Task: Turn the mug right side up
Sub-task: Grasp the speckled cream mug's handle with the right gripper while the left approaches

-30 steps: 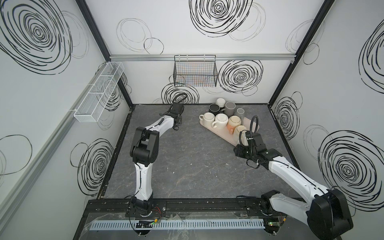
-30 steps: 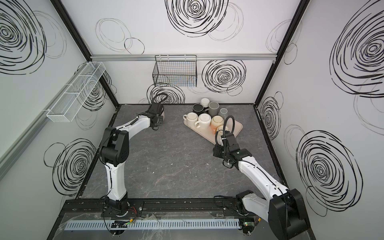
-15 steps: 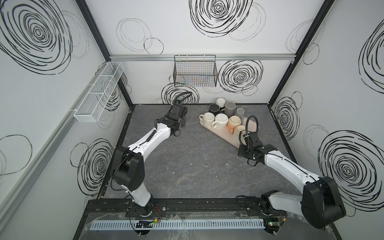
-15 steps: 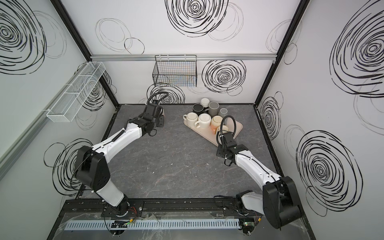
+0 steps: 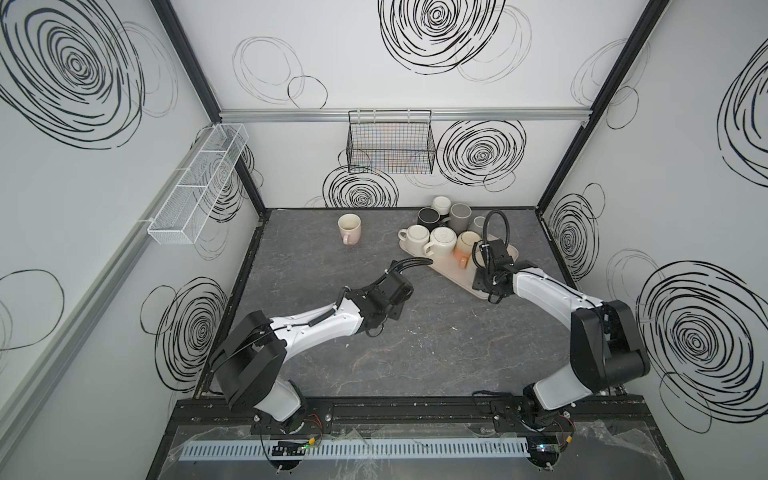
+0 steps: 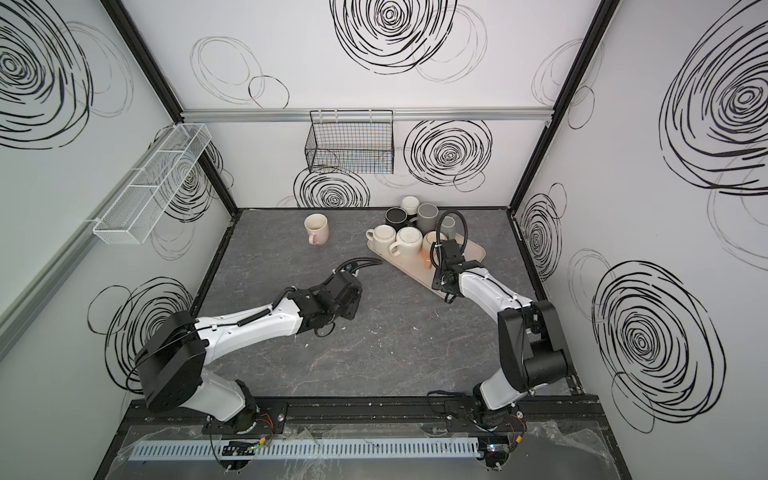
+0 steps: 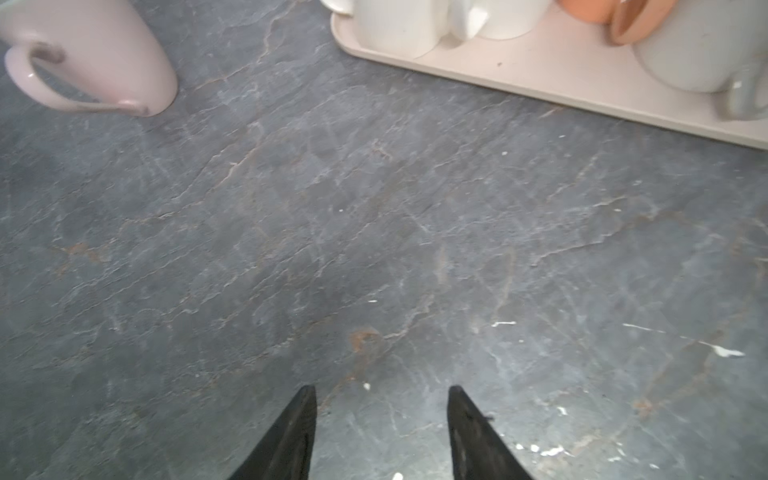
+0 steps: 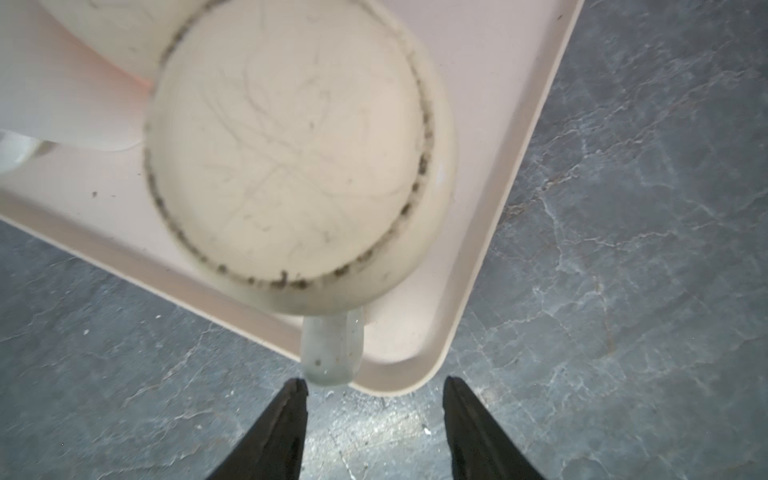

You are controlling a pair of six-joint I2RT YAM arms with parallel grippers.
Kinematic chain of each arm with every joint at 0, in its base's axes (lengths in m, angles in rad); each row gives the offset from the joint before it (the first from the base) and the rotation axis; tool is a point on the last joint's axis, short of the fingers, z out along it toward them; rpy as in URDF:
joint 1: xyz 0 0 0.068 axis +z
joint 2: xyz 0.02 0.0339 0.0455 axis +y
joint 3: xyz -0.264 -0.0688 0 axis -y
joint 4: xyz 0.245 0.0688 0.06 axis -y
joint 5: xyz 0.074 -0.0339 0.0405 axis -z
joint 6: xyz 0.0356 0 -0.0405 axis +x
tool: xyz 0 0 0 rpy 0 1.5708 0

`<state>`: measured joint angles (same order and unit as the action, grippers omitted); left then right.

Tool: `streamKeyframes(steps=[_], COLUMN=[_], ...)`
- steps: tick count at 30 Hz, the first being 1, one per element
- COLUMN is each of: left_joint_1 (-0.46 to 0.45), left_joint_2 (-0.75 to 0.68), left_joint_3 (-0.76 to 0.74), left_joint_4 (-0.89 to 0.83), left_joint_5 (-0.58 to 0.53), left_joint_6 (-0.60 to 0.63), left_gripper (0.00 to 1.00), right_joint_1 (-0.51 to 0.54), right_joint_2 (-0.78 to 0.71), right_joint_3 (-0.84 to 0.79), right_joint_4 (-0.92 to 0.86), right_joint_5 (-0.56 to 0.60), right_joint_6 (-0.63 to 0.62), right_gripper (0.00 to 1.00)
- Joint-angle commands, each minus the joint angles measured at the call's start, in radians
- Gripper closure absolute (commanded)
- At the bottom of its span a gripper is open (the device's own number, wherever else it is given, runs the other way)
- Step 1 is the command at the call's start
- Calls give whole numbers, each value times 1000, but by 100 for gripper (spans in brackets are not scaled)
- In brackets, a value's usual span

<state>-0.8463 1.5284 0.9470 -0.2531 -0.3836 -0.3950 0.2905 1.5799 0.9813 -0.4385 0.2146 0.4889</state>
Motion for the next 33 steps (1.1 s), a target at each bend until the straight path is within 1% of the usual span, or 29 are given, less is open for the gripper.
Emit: streamKeyframes(steps=[1,5,8,15,21,23,24,26,29,33], left_joint_1=[-28,-51,-61,-85,-101,-106,-110,-114,-114,-125], left_joint_2=[-27,-19,-11,-14,-63,-88,-102,-123,-151,-204], left_joint_3=[-18,-38,-54,-62,-84,-102,-120,-146,-161,-196], left_joint_4=[84,130,174,227,265,294,327,379,407,427], left_joint_5=[-26,-18,-9,-28,-52,-52,-51,-44,-18,-9], left_joint_6=[-63,-65,-62,-47,-33,-33,-3,2,-5,2], left_gripper=[46,46,46,47,48,48,47,47,46,44], right_joint_1=[-9,-11,-12,-12,-12,-12,-12,-10,-8,-9], right_joint_2=[37,73,83,39,-55,-94,-116,-152,-213,-318], right_joint_3=[33,44,48,21,-29,-52,-64,-82,-112,-165], right_joint_4=[-12,-13,-19,0,34,52,62,76,106,164], right_joint_5=[41,84,107,86,55,35,20,-10,-49,-103], right_joint_6=[-37,-66,-86,-121,-144,-152,-161,-176,-187,-196], right_gripper=[45,49,57,86,100,100,100,100,100,100])
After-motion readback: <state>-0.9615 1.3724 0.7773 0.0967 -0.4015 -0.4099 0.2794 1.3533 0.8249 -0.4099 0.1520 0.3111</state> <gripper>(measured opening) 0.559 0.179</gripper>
